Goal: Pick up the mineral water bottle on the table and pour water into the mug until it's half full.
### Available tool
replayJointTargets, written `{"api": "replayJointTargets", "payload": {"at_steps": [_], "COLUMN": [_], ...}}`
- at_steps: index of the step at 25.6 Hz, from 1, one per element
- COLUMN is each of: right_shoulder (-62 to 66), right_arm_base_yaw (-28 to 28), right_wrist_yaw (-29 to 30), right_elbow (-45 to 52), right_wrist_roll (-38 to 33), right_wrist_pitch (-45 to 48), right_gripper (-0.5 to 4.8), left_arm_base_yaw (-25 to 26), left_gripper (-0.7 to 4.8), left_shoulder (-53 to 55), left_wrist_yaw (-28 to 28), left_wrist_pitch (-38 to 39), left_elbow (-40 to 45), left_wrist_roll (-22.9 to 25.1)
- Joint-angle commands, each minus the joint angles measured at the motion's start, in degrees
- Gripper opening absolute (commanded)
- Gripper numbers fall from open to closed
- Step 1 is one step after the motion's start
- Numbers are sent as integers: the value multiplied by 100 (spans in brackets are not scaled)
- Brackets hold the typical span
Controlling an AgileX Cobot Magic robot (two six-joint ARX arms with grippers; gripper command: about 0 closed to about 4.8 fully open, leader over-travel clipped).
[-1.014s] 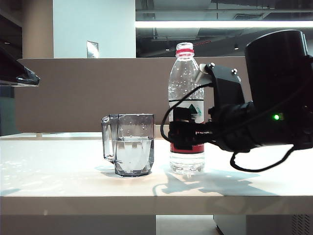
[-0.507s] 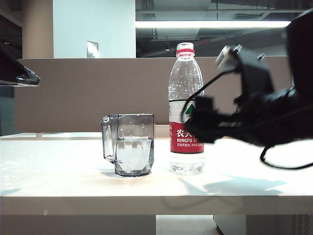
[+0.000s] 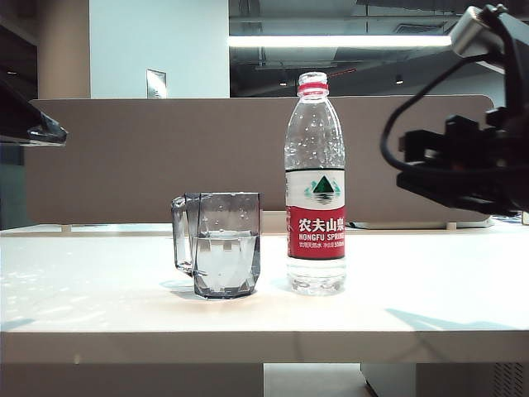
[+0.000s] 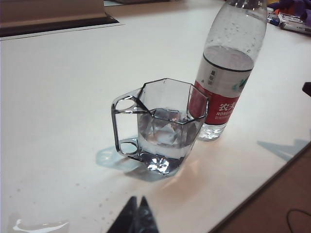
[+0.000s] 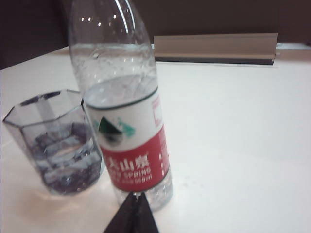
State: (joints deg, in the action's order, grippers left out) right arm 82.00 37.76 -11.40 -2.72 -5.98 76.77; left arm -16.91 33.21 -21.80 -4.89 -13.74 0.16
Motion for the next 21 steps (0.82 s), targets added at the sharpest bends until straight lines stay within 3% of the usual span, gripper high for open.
{"api": "replayJointTargets", "payload": {"at_steps": [1,7,13,18,21], "right_shoulder": [-98,-533,-2308,-3102,-3689], "right_arm_base_yaw": [9,7,0,-240,-688], "right_wrist_yaw": [175,258,251,256,280], "right_elbow": [146,278,273,271,271], "right_wrist_roll": [-7,-4,-2,-4,-4], "right_wrist_pitch": [61,-365,-3108,-4450,-5163], "right_gripper": [-6,-6,-6,-6,-6], "left_arm_base_yaw": [-7,-7,-7,-7,-7], "left_gripper": [-5,-5,-5,-5,-5], "left_shoulder": [-9,-9,-9,-9,-9], "left_wrist_yaw": [-4,-4,-4,-4,-7], "left_wrist_pitch": [-31,-33,-33,-31,-31], "left_elbow": [-17,-17,-17,-17,-17], "left_wrist_roll": [-17,-17,-17,-17,-17]}}
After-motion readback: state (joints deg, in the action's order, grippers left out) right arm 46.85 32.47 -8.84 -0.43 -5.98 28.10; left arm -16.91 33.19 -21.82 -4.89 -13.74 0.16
